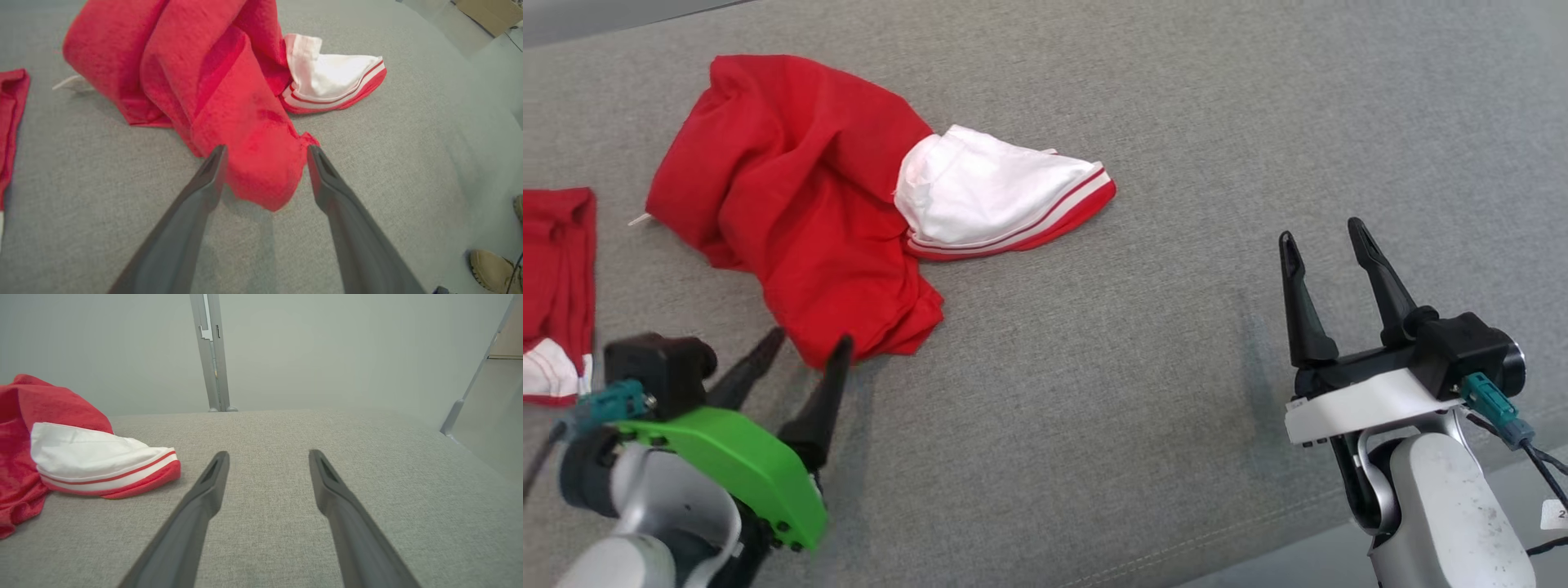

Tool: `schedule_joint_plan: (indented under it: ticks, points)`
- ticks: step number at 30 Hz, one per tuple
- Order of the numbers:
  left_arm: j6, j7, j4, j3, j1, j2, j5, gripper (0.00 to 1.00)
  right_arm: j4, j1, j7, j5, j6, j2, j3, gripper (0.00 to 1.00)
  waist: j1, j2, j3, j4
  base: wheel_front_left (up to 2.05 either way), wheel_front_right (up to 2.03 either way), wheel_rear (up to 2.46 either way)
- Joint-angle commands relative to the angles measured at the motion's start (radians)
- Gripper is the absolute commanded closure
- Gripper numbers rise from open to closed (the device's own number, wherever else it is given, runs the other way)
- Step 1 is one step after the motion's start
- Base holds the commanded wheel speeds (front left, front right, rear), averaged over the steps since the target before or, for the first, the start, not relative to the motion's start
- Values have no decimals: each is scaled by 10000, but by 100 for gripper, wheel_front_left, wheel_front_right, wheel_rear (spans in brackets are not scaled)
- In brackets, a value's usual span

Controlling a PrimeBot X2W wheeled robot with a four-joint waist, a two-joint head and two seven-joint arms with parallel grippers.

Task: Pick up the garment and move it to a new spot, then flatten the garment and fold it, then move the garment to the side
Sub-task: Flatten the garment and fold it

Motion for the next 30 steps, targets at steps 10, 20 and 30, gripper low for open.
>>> schedule_joint_plan:
  ticks: [10, 20, 30]
  points:
    - [-530, -1151, 2605, -1002, -436, -2143, -180, 0, 76, -169, -32, -385, 1, -30, 165, 0, 0, 0, -172, 759, 0, 0, 0]
    - [-862, -1856, 5161, -814, -1476, -2629, -53, 100, 118, -49, -32, -223, 1, -27, 211, 0, 0, 0, -162, 224, 0, 0, 0]
    - [-1542, 290, 3118, -1581, -2764, -248, 1319, 100, 88, 185, -32, 65, 1, -26, 58, 0, 0, 0, -175, 214, 0, 0, 0]
